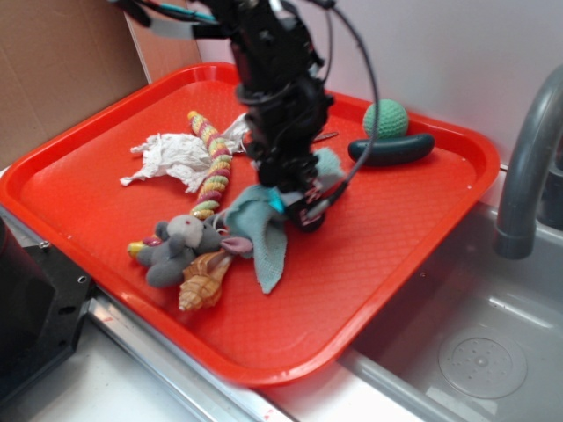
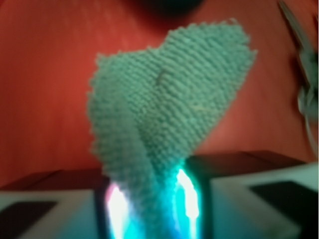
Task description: Grab the blue cloth.
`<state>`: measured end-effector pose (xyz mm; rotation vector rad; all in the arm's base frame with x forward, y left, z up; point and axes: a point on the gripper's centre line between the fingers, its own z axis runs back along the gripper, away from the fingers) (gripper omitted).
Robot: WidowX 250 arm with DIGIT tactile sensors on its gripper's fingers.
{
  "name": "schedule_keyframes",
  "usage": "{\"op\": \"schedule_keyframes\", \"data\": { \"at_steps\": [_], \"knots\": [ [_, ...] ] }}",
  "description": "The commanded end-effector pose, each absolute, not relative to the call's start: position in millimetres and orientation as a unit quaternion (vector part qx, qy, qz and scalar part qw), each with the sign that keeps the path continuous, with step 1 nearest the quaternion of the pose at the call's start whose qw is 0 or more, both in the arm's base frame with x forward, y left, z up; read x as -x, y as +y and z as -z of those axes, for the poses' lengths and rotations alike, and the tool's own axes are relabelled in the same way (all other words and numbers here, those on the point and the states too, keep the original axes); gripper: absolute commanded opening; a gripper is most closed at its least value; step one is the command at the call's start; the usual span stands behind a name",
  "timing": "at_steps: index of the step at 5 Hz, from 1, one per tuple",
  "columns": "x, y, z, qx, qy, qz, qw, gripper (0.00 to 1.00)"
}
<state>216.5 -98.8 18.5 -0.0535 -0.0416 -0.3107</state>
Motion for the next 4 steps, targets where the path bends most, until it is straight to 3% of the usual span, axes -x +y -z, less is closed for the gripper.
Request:
{"op": "schedule_keyframes", "data": {
  "at_steps": [1,2,3,4],
  "knots": [
    [-235,-68,-107,0.009,-0.034,0.089,0.995,0.00],
    [-233,-30,-157,0.015,-0.054,0.031,0.998,0.00],
    [-213,10,-209,-0.031,-0.095,-0.028,0.995,0.00],
    [-176,41,-242,-0.017,-0.132,-0.105,0.986,0.00]
  ]
}}
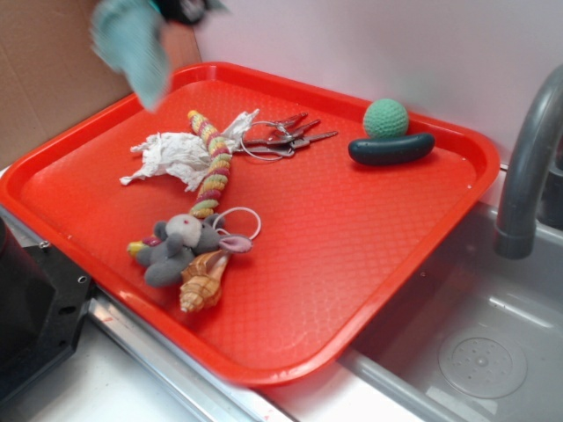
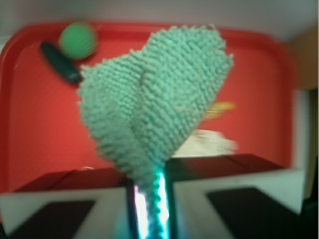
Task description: Grab the blue cloth.
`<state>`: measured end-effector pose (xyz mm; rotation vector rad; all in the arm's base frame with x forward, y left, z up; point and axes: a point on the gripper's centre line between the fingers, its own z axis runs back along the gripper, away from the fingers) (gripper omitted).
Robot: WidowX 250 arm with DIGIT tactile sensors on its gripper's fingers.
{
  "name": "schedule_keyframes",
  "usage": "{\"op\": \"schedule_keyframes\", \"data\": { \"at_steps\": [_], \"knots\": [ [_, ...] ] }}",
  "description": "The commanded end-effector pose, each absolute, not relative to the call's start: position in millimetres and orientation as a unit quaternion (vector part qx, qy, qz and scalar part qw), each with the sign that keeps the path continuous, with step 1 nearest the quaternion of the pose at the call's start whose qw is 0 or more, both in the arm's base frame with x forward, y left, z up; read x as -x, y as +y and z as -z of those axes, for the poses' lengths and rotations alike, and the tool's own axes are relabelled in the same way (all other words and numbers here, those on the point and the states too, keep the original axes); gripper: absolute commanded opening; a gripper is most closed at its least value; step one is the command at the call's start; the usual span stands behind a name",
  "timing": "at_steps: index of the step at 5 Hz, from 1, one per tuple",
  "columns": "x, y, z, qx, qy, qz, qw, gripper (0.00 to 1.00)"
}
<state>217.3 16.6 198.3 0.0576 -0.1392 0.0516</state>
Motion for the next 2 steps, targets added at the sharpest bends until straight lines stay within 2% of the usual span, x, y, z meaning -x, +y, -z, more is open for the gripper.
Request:
{"op": "schedule_keyframes", "data": {
  "at_steps": [1,2],
  "knots": [
    [-157,29,-262,0.007,-0.151,-0.109,0.983,0.00],
    [-146,21,-263,-0.017,-0.135,-0.137,0.981,0.00]
  ]
}}
